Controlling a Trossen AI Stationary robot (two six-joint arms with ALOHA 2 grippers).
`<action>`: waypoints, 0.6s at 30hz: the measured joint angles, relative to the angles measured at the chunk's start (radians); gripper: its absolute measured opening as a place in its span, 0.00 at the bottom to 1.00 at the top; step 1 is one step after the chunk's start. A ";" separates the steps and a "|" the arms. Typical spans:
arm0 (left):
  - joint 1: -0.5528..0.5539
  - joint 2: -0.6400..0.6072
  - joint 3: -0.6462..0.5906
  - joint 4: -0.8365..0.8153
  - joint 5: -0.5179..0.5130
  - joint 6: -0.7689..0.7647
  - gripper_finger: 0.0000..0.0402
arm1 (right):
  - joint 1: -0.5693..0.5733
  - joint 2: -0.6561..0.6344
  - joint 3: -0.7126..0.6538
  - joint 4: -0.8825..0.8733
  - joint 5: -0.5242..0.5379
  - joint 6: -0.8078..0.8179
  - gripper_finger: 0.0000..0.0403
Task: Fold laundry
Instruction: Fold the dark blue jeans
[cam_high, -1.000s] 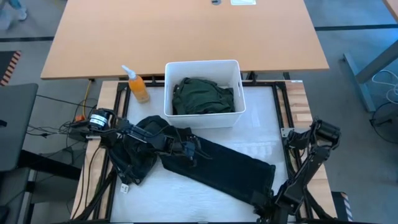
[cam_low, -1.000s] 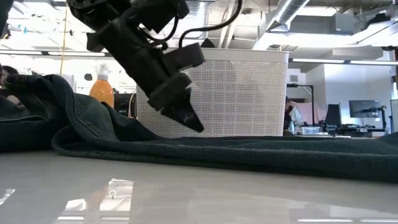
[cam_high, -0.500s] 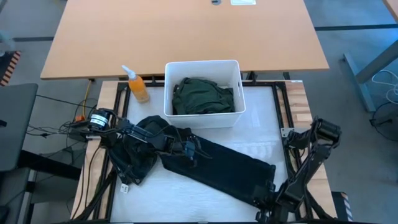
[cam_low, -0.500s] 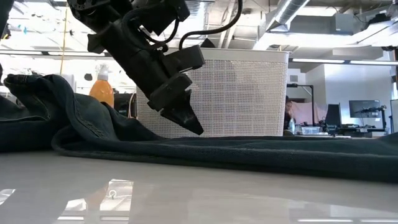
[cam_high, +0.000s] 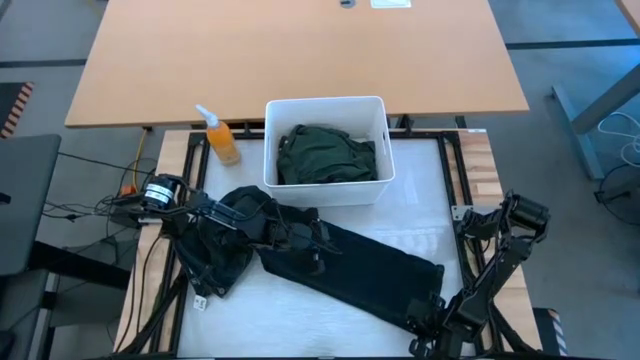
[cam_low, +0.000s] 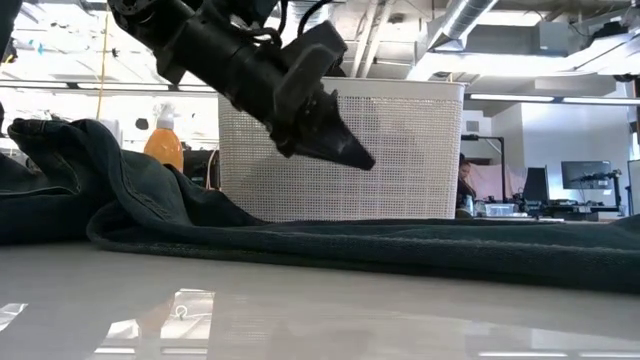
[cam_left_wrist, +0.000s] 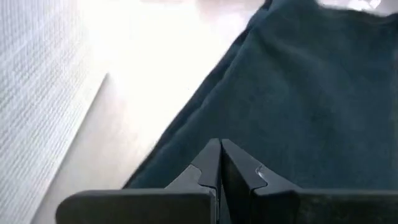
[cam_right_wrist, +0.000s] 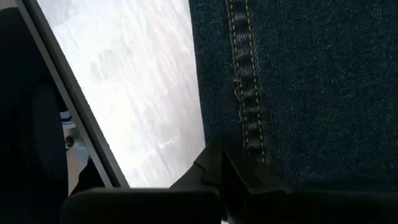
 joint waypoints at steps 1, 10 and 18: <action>0.004 0.000 0.000 0.010 0.002 0.005 0.00 | 0.000 0.000 0.000 0.001 0.000 0.000 0.05; 0.034 0.078 0.000 -0.053 0.041 -0.023 0.00 | 0.000 0.002 -0.002 0.028 -0.011 0.018 0.05; 0.060 0.187 0.005 -0.063 -0.089 -0.092 0.00 | 0.000 0.002 -0.002 0.047 -0.040 0.046 0.05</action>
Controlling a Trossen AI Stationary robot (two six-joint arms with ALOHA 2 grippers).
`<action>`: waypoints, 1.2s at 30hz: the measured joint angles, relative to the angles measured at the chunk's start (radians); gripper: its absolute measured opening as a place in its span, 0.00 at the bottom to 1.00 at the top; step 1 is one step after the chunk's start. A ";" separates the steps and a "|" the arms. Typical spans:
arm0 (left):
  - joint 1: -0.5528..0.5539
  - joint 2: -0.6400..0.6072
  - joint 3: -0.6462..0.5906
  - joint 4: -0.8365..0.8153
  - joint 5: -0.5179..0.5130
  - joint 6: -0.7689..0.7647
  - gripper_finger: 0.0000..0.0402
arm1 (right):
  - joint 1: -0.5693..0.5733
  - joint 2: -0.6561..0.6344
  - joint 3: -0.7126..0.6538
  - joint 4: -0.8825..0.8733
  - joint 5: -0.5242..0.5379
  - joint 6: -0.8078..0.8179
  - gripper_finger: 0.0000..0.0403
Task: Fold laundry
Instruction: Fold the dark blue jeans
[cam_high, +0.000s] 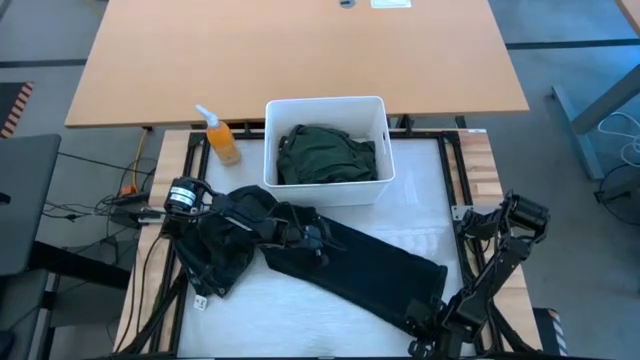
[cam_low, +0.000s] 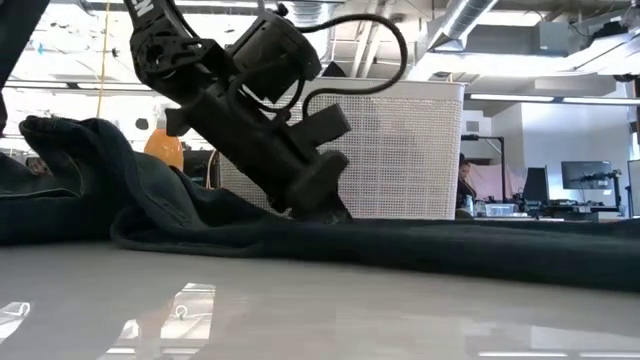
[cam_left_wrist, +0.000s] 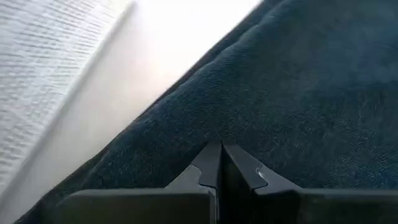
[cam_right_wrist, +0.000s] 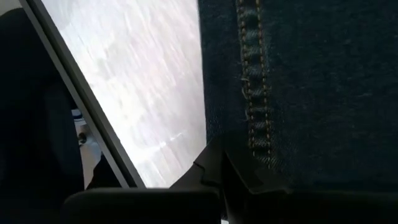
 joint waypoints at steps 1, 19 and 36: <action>0.000 0.003 0.001 -0.001 -0.027 0.000 0.00 | 0.000 0.000 0.000 0.002 0.000 0.004 0.05; -0.017 0.004 -0.003 -0.025 0.007 0.111 0.00 | -0.051 -0.216 0.080 -0.302 0.096 -0.149 0.05; -0.101 0.004 -0.004 -0.057 0.081 0.135 0.00 | -0.295 -0.048 0.080 -0.695 -0.258 -0.240 0.05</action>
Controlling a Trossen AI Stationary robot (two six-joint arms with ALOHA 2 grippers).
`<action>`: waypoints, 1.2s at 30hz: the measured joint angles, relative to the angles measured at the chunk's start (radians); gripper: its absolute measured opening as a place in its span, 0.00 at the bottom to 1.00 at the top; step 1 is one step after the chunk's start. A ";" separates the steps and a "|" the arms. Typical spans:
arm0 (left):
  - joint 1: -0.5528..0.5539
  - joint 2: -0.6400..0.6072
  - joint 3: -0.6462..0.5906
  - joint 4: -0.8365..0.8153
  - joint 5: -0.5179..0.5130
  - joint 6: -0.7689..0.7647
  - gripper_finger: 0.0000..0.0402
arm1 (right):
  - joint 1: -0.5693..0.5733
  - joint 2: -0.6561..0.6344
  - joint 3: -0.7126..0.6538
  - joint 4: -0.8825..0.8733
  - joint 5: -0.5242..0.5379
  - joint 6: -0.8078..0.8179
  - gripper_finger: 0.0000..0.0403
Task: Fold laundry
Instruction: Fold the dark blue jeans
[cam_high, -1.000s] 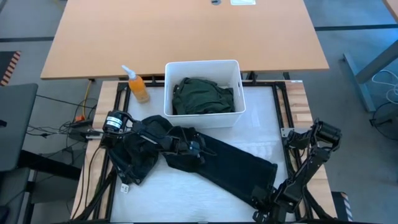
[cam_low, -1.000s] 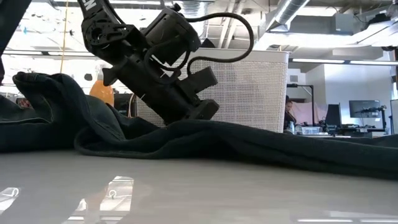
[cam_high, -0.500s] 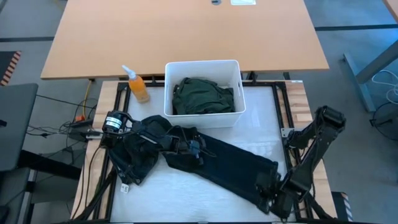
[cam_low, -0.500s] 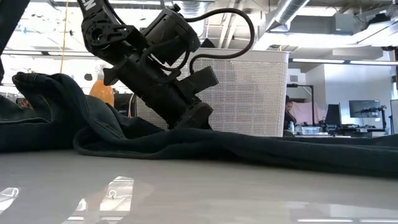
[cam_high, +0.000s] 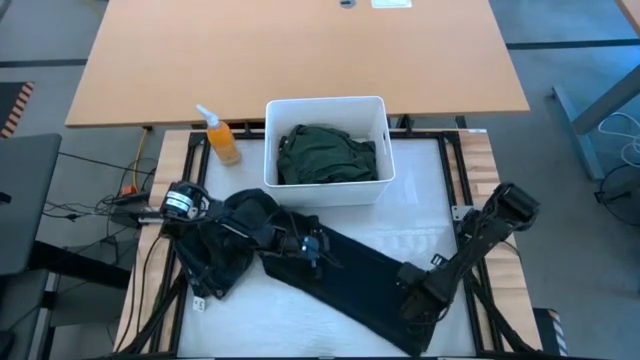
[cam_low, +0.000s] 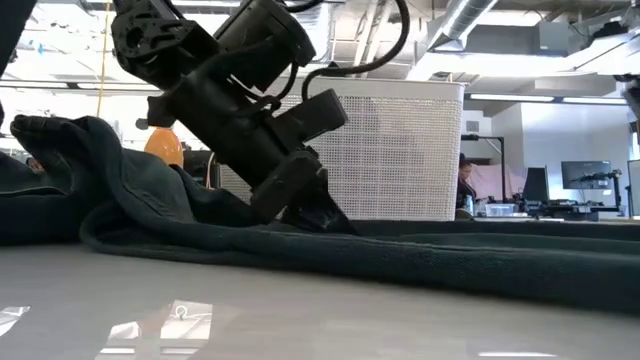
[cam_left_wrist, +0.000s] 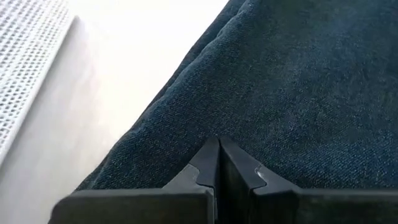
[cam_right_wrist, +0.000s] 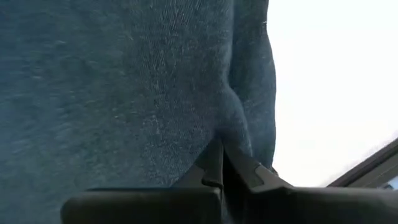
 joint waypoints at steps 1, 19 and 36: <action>-0.007 0.000 0.000 -0.003 -0.001 -0.005 0.00 | -0.002 0.012 0.000 0.004 -0.014 -0.012 0.05; -0.076 -0.002 0.001 -0.036 -0.003 -0.044 0.00 | 0.148 -0.053 0.033 -0.066 0.179 0.279 0.05; -0.077 0.000 -0.003 0.014 -0.018 -0.044 0.00 | 0.279 -0.130 0.025 0.145 0.123 0.795 0.34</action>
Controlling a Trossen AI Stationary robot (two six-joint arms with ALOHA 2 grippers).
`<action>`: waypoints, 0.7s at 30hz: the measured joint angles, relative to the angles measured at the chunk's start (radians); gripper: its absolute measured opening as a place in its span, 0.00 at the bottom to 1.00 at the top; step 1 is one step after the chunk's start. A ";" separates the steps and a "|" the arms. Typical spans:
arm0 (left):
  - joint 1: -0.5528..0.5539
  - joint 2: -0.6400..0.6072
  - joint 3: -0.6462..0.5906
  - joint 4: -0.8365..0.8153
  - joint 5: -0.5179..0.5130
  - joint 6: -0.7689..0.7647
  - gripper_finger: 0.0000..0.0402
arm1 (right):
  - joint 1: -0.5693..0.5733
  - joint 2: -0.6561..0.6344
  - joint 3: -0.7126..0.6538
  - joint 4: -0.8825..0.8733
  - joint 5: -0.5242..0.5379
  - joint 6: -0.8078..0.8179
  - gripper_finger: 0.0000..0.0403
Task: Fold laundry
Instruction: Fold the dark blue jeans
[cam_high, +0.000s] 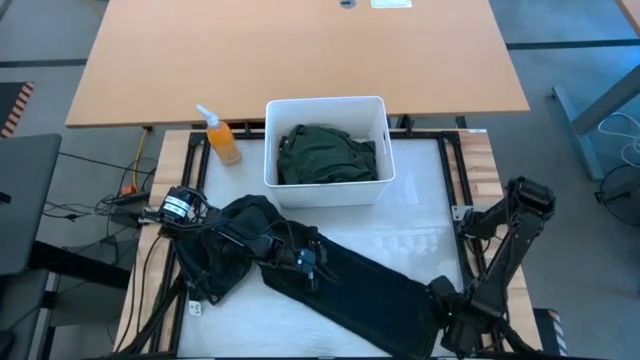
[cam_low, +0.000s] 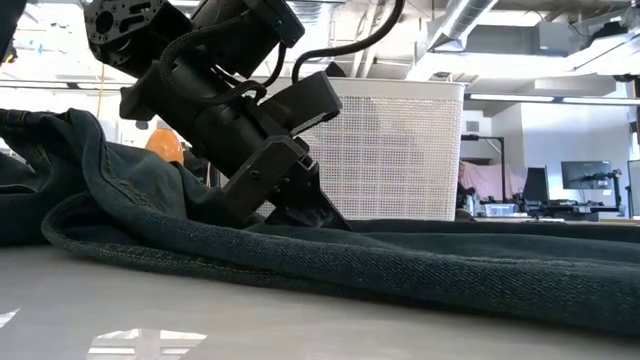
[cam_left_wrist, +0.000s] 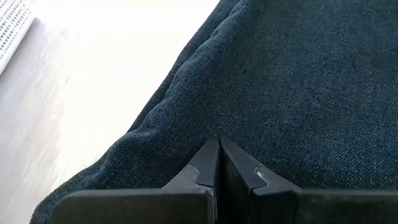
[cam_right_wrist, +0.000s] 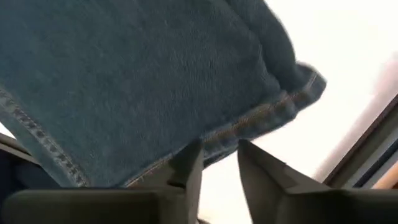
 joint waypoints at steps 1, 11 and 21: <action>0.000 0.000 0.000 0.002 0.000 0.004 0.00 | -0.010 0.001 -0.010 0.014 -0.009 0.003 0.37; 0.013 -0.005 0.006 -0.085 -0.031 -0.015 0.00 | -0.097 0.001 -0.029 0.019 -0.195 -0.064 0.66; 0.016 -0.018 0.010 -0.185 -0.080 -0.028 0.00 | -0.094 0.000 -0.143 0.144 -0.142 -0.062 0.67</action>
